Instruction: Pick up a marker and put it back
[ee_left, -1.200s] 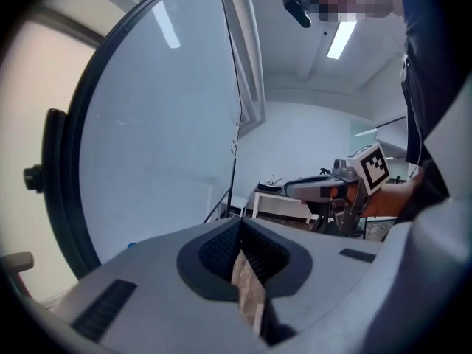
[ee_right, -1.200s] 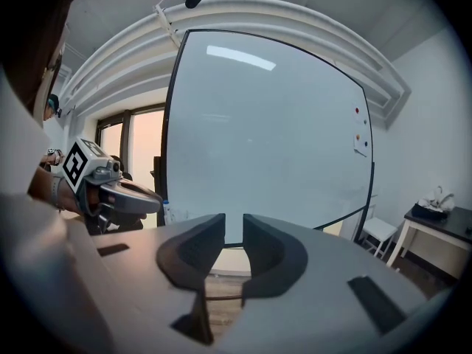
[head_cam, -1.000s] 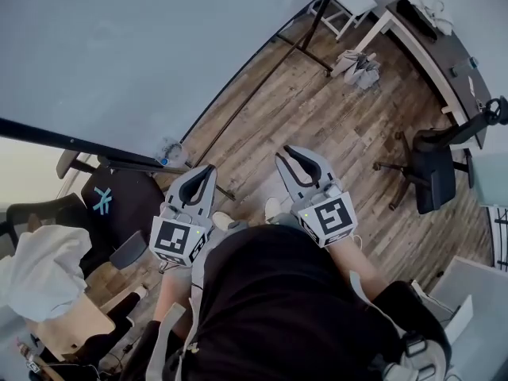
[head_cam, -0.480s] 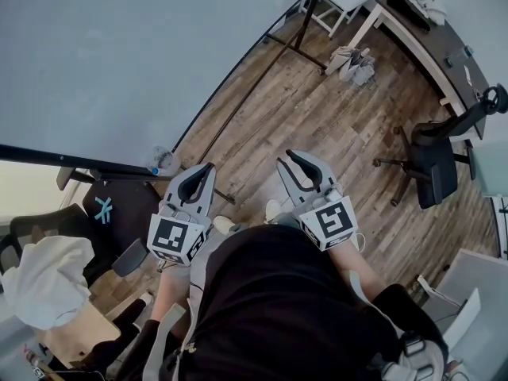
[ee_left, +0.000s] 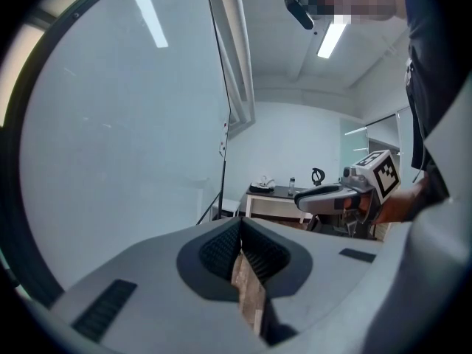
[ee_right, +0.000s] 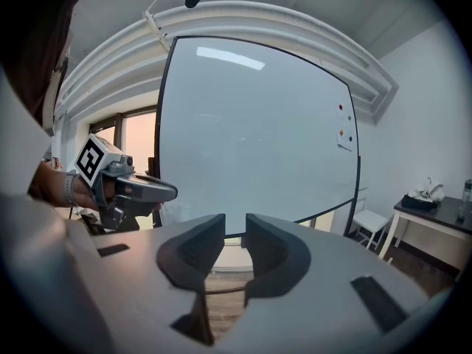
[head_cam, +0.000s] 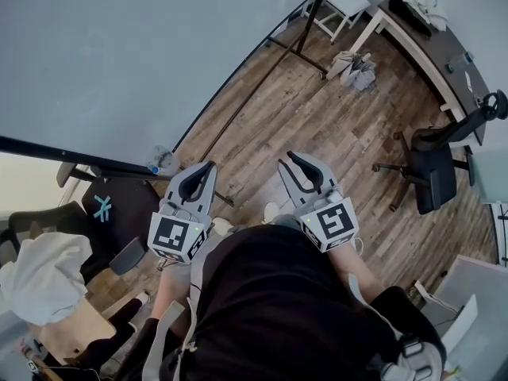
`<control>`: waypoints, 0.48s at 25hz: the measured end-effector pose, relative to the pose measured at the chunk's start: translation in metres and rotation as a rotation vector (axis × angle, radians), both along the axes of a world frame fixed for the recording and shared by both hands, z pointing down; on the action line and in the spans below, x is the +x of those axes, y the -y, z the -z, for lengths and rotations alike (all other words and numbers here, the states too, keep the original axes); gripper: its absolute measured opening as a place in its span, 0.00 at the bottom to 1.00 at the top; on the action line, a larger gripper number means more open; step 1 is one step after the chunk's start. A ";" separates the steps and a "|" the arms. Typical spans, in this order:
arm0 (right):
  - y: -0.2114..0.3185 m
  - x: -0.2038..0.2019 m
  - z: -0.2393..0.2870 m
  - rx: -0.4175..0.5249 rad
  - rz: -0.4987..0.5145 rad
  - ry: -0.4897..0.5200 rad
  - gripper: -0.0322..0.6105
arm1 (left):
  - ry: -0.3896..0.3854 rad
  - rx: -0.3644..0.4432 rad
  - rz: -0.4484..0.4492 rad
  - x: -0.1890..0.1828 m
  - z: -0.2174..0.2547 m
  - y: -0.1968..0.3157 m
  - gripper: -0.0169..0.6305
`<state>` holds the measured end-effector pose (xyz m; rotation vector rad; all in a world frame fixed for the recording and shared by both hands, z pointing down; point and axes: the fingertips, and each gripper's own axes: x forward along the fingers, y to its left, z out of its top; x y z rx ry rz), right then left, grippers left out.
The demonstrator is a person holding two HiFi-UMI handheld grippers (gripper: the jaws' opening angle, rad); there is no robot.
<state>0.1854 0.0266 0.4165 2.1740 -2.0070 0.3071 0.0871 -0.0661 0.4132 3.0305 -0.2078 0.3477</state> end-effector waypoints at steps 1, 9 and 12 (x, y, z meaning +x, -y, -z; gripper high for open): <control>0.000 0.000 0.001 0.002 0.001 0.001 0.18 | -0.001 0.000 0.001 0.000 0.000 -0.001 0.04; 0.006 -0.006 0.005 0.016 0.021 0.002 0.18 | 0.006 0.007 0.023 -0.010 0.001 0.000 0.04; 0.007 -0.010 0.005 0.023 0.028 0.005 0.18 | 0.007 0.008 0.033 -0.015 0.001 0.001 0.04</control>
